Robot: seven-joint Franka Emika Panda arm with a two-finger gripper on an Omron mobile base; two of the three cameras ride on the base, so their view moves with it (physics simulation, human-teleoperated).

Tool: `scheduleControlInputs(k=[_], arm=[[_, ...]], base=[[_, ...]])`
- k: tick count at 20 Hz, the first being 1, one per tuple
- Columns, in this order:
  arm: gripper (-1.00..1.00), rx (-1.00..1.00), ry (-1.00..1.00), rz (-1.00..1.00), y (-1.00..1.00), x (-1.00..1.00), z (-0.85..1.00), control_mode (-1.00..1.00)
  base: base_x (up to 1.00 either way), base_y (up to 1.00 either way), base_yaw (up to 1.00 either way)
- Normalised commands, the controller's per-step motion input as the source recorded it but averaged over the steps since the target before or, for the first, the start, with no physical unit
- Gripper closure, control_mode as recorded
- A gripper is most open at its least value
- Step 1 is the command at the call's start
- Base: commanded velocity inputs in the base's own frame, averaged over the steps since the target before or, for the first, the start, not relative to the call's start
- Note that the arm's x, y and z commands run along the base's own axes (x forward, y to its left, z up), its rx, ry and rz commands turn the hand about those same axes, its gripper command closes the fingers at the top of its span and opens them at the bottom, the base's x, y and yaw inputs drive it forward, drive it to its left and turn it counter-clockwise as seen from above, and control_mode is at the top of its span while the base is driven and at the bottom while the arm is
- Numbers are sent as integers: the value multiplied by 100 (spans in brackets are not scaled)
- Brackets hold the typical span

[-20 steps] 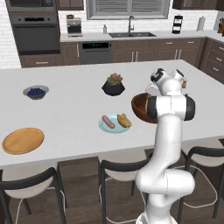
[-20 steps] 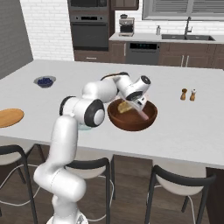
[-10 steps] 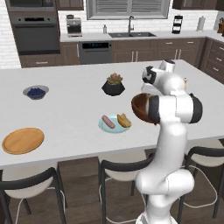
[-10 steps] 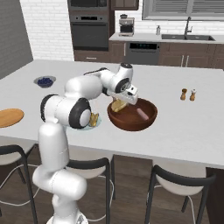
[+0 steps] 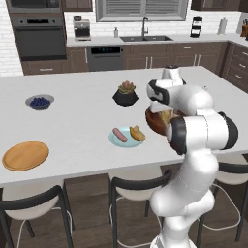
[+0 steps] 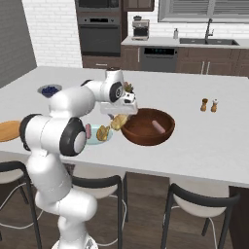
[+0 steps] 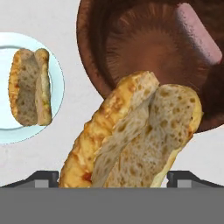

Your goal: Place one bun and one sausage from the bowl on each plate.

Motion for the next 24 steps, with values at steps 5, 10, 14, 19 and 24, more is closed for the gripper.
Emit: scheduleControlInputs(k=[5,10,14,19,24], arm=[[100,-1,0,4,4,-56,1,-100],[100,1,0,0,0,-23,12,-100],[100,2,0,0,0,0,13,-100],[100,2,0,1,-2,-1,2,100],[100,0,0,0,0,0,0,100]], base=[[0,0,0],[0,0,0],[0,0,0],[-13,0,0],[-69,47,2]])
